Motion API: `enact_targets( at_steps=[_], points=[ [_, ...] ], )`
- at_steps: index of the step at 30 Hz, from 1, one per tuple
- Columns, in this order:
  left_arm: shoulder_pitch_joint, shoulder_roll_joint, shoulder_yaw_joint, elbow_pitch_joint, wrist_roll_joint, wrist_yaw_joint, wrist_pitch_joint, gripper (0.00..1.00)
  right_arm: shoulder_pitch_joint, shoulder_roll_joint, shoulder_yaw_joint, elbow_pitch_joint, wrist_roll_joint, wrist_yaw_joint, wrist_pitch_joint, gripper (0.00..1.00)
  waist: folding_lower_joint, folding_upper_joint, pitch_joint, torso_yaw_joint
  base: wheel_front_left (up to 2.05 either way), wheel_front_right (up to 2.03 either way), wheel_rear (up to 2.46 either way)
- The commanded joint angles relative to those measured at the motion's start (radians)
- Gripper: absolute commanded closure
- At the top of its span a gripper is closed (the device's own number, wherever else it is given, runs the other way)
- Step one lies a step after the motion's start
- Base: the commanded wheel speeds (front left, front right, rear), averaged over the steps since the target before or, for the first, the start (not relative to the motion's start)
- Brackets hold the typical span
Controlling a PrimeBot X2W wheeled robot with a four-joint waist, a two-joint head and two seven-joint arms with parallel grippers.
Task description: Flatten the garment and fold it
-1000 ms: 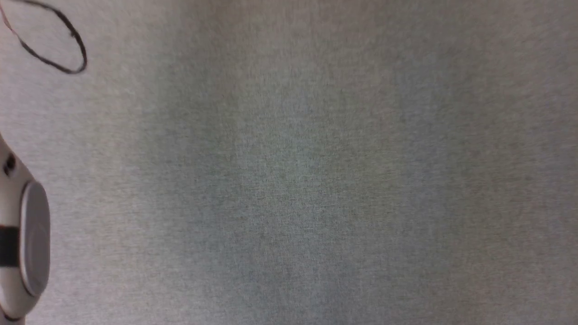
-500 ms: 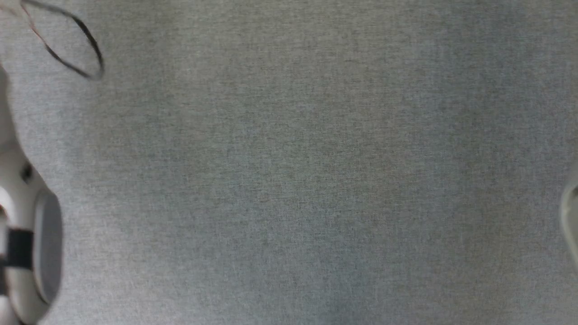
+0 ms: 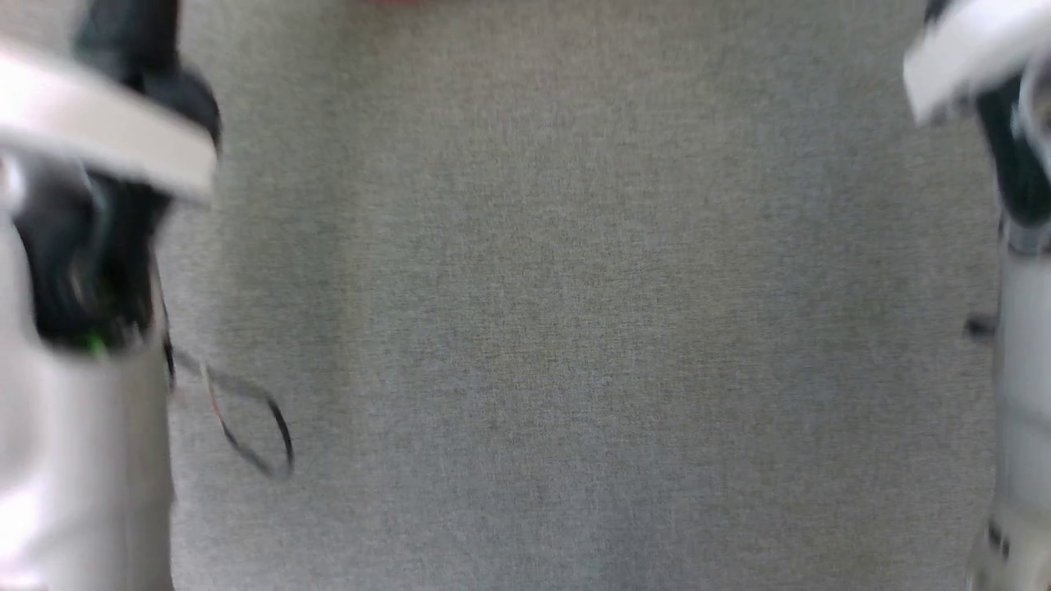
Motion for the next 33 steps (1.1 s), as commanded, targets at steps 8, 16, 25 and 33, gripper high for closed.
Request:
enact_targets(
  at_steps=[8,16,25,33],
  points=[
    [0.394,-0.029,0.012,-0.173,-0.005,0.043,-0.009,1.00,0.341,0.043,-0.070,-0.235,0.058,0.005,0.040,1.00,0.0003,-0.0001,-0.167,0.010,0.00,0.00,0.00],
    [0.700,-0.041,0.001,-0.234,-0.005,0.079,0.019,1.00,0.616,0.072,-0.111,-0.324,0.126,0.005,0.063,1.00,0.0003,-0.0001,-0.271,0.016,0.00,0.00,0.00],
    [0.938,-0.025,-0.017,-0.271,-0.043,0.088,0.088,1.00,0.872,0.080,-0.141,-0.372,0.203,0.005,0.113,1.00,0.0003,-0.0001,-0.372,0.031,0.00,0.00,0.00],
    [1.080,-0.013,-0.002,-0.322,-0.090,0.085,0.121,1.00,1.039,0.083,-0.212,-0.421,0.300,0.005,0.115,1.00,0.0003,-0.0001,-0.421,0.041,0.00,0.00,0.00]
  ],
)
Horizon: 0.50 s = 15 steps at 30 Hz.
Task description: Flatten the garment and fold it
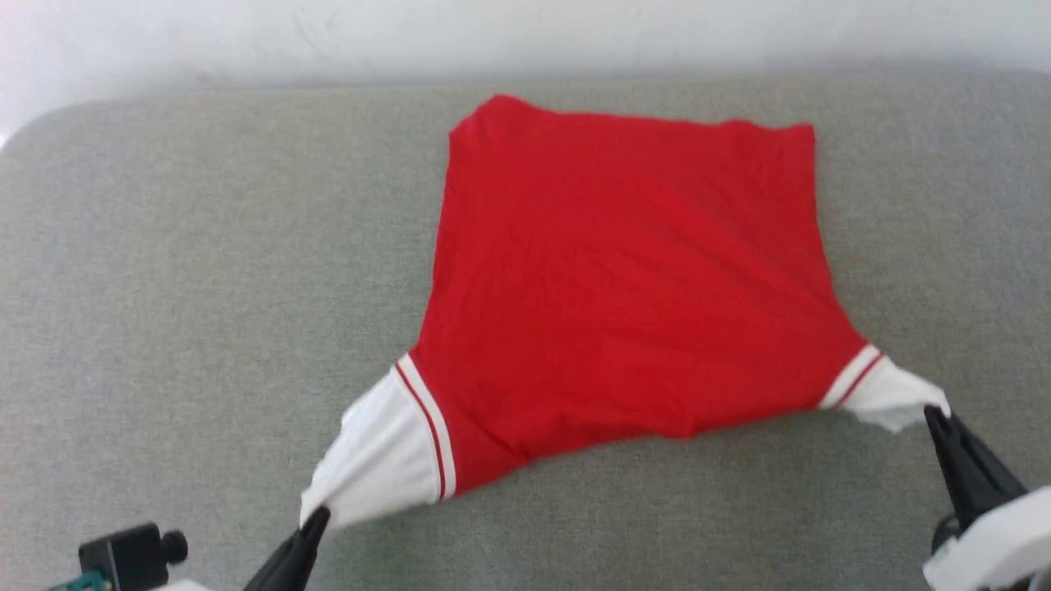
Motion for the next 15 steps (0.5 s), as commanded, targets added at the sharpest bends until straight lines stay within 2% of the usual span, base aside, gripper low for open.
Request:
enact_targets(
  at_steps=[1,11,15],
  points=[
    [0.029,0.004,0.005,-0.015,-0.013,0.003,0.006,1.00,0.036,0.003,-0.009,-0.012,0.022,0.005,-0.005,1.00,0.0002,-0.0001,-0.022,0.007,0.00,0.00,0.00],
    [0.116,0.000,0.032,-0.062,-0.049,0.007,0.004,1.00,0.151,0.003,-0.066,-0.040,0.081,0.005,0.000,1.00,0.0002,-0.0001,-0.039,0.004,0.00,0.00,0.00],
    [0.090,-0.009,0.023,-0.058,-0.033,0.002,-0.016,1.00,0.140,0.003,-0.065,-0.012,0.029,0.005,-0.005,1.00,0.0002,-0.0001,-0.029,0.008,0.00,0.00,0.00]
  ],
)
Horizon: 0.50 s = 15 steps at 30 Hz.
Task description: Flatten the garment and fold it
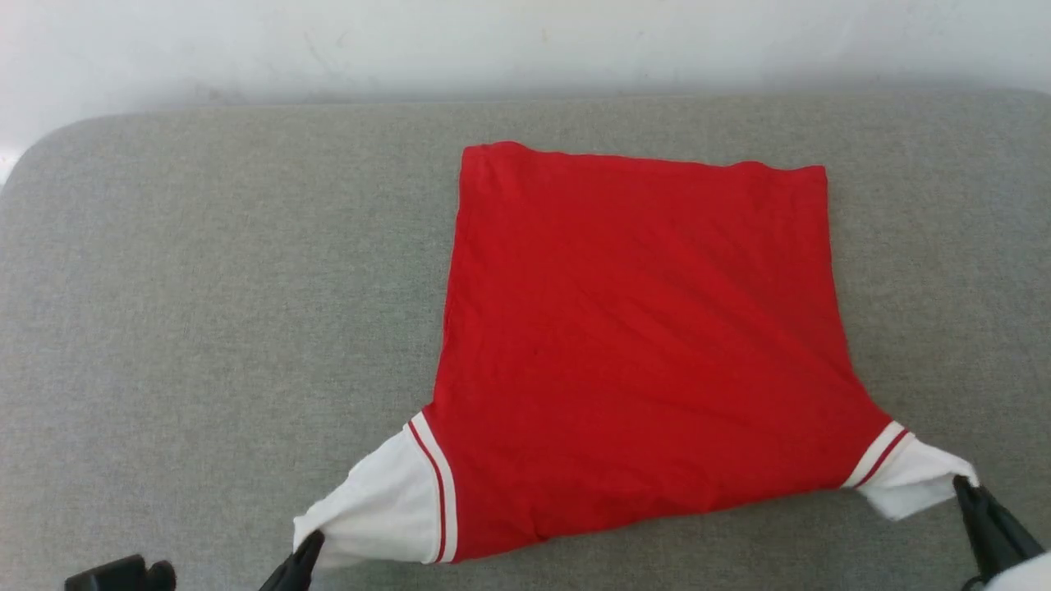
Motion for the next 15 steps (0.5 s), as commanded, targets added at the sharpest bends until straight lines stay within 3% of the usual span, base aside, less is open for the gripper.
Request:
enact_targets(
  at_steps=[1,10,15],
  points=[
    [-0.023,-0.006,-0.006,0.003,0.010,-0.001,-0.007,1.00,-0.014,0.003,0.011,0.010,-0.036,0.005,-0.003,1.00,0.0000,-0.0001,0.007,0.004,0.00,0.00,0.00],
    [-0.157,-0.008,-0.084,0.059,0.060,-0.024,0.000,1.00,-0.134,0.003,0.097,0.284,-0.228,0.005,-0.034,1.00,0.0000,-0.0001,0.037,0.019,0.00,0.00,0.00],
    [-0.180,-0.003,-0.091,0.069,0.073,-0.027,-0.002,1.00,-0.193,0.003,0.106,0.456,-0.250,0.005,-0.087,1.00,0.0000,-0.0001,0.045,0.020,0.00,0.00,0.00]
  ],
)
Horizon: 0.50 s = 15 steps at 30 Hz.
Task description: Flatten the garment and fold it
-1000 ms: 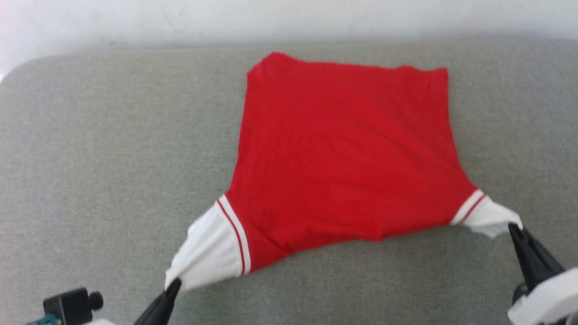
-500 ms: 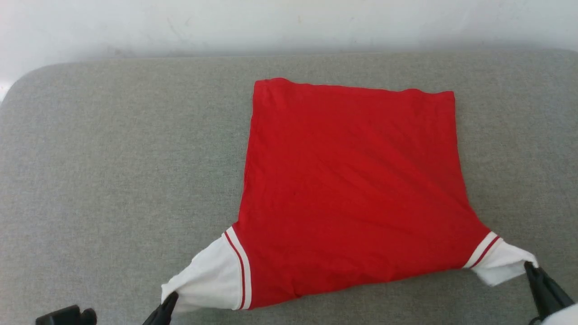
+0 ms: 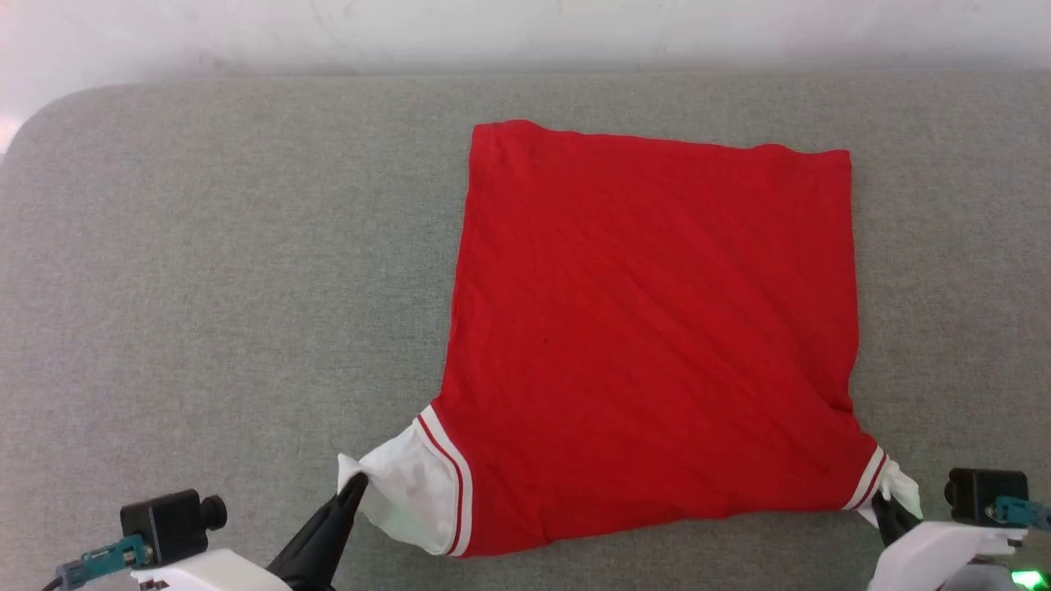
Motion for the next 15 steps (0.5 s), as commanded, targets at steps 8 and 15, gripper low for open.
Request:
enact_targets(
  at_steps=[8,15],
  points=[
    [-0.014,-0.001,-0.011,0.001,0.024,-0.017,-0.022,1.00,-0.061,0.003,-0.026,0.016,0.015,0.005,-0.061,0.00,-0.0001,-0.0001,0.003,0.005,0.00,0.00,0.00],
    [-0.004,-0.008,-0.018,-0.029,0.035,-0.023,-0.045,1.00,-0.169,-0.032,-0.075,-0.380,0.011,0.005,0.066,0.00,-0.0001,-0.0001,0.037,0.028,0.00,0.00,0.00]
  ],
)
